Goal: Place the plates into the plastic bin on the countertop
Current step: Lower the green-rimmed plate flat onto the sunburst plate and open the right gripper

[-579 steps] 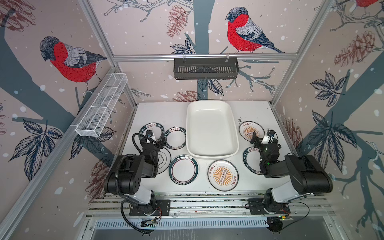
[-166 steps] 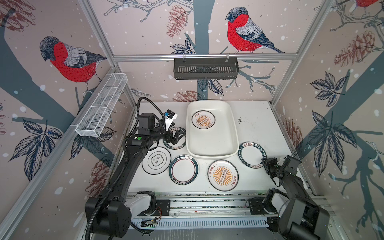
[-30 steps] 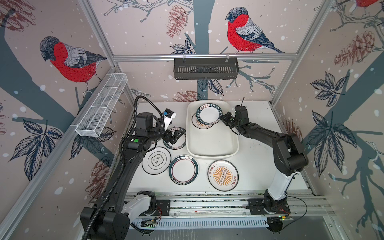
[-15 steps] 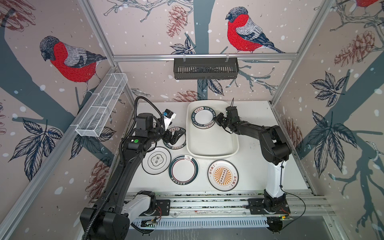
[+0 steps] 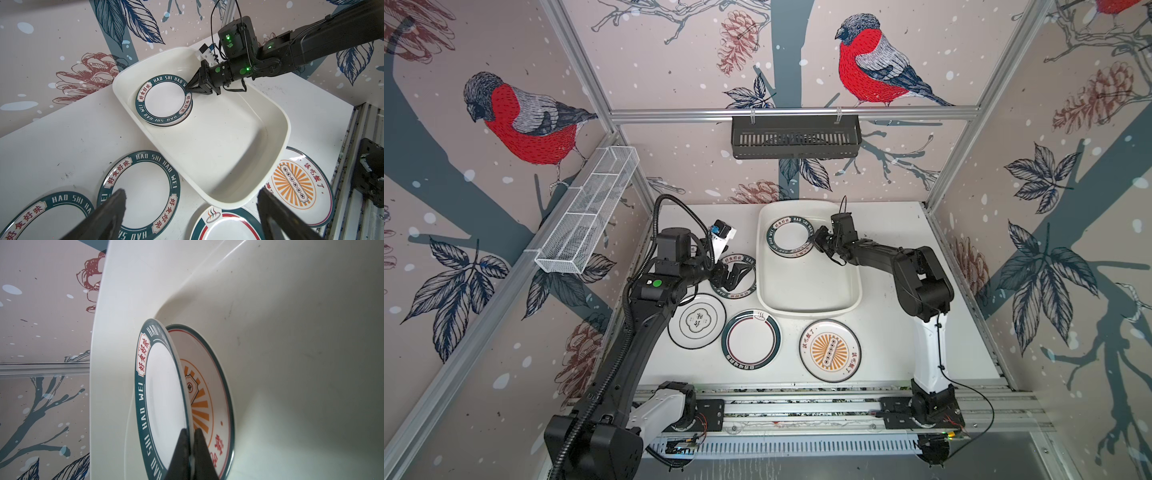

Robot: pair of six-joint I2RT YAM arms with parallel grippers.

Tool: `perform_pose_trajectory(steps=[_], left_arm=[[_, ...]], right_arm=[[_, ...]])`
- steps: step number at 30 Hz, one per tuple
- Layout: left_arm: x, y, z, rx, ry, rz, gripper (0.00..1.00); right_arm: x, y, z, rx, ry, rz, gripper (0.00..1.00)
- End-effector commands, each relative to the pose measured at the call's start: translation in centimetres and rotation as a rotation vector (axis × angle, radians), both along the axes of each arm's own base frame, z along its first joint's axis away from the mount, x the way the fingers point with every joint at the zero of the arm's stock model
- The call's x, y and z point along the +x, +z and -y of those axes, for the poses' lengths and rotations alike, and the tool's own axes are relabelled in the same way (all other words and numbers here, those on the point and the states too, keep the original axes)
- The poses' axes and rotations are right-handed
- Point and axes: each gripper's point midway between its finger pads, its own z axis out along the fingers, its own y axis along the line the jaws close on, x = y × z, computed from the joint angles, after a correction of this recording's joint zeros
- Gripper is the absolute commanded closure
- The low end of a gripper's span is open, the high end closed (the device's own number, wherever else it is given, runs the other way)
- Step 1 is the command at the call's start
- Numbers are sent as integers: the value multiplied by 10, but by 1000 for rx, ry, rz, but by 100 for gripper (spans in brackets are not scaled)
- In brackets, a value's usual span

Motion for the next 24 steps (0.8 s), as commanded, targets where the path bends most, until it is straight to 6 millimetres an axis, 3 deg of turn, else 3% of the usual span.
perform_pose_trajectory(steps=[1, 10, 24], left_arm=[[1, 2, 0, -1, -2, 15, 2], [1, 4, 1, -1, -4, 18, 3], [-1, 6, 1, 2, -12, 26, 3]], right_arm=[[4, 3, -1, 5, 2, 22, 95], [6, -5, 3, -12, -4, 3, 92], [7, -6, 4, -61, 13, -26, 71]])
